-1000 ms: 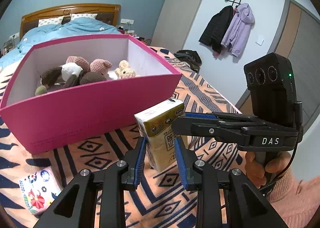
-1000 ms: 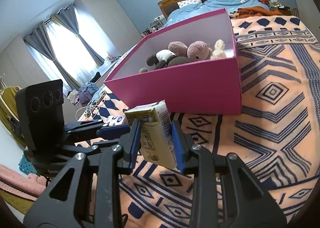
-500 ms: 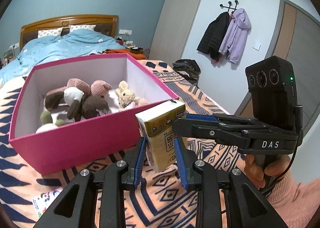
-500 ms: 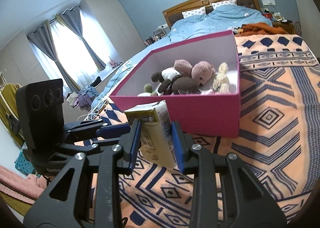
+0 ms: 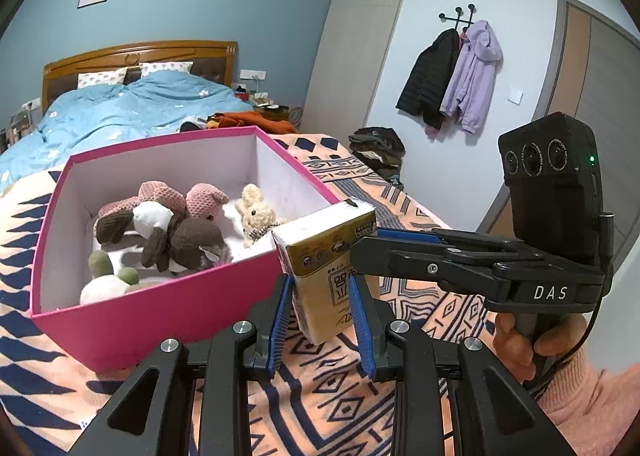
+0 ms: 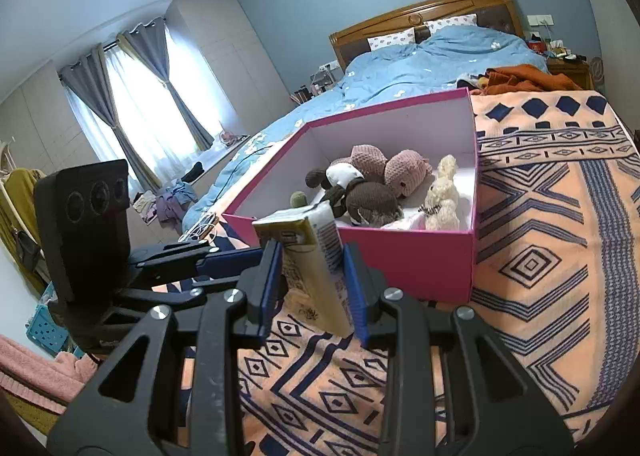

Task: Organize objects
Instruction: 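Carry the gold tissue pack over the box rim with the right gripper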

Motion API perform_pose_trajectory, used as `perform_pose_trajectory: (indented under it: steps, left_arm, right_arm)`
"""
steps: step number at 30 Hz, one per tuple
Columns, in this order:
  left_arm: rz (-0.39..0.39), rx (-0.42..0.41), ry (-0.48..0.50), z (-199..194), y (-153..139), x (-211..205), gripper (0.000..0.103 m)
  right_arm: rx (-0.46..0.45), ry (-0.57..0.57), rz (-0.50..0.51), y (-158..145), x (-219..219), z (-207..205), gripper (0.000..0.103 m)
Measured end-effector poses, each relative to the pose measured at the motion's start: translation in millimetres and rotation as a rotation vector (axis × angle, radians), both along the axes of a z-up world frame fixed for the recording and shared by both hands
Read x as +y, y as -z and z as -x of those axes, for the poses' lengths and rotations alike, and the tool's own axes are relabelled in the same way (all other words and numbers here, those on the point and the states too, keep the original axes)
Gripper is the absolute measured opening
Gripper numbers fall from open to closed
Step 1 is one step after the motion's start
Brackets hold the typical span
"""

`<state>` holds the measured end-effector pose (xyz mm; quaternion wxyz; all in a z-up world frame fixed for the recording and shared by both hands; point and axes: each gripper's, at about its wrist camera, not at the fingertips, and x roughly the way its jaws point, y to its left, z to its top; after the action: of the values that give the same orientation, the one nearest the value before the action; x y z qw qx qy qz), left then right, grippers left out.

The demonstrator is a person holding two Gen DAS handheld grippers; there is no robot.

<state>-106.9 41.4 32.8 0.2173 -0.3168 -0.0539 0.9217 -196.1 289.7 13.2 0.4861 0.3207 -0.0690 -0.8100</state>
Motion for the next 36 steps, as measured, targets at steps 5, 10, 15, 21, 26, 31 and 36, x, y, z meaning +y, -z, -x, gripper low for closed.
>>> perform_pose_trajectory:
  steps: [5,10,15,21,26,31,36]
  left_arm:
    - [0.001,0.011,0.0,1,-4,0,0.029]
    - [0.008,0.018,0.0,4,-8,0,0.029]
    - [0.016,0.03,-0.003,9,-14,1,0.029]
    - [0.026,0.047,-0.008,13,-19,2,0.029]
    - [0.03,0.053,-0.013,18,-22,2,0.029]
    - [0.034,0.06,-0.023,22,-24,1,0.029]
    - [0.035,0.063,-0.029,26,-26,-1,0.029]
  right_arm:
    - [0.013,0.005,0.004,-4,-1,2,0.035]
    - [0.021,0.007,0.005,-6,-2,6,0.035]
    - [0.026,0.011,0.014,-10,-2,11,0.035]
    - [0.027,0.014,0.029,-15,-1,17,0.035]
    - [0.032,0.017,0.033,-18,-2,21,0.035]
    - [0.025,0.015,0.043,-20,-3,27,0.035]
    - [0.028,0.014,0.048,-22,-6,31,0.035]
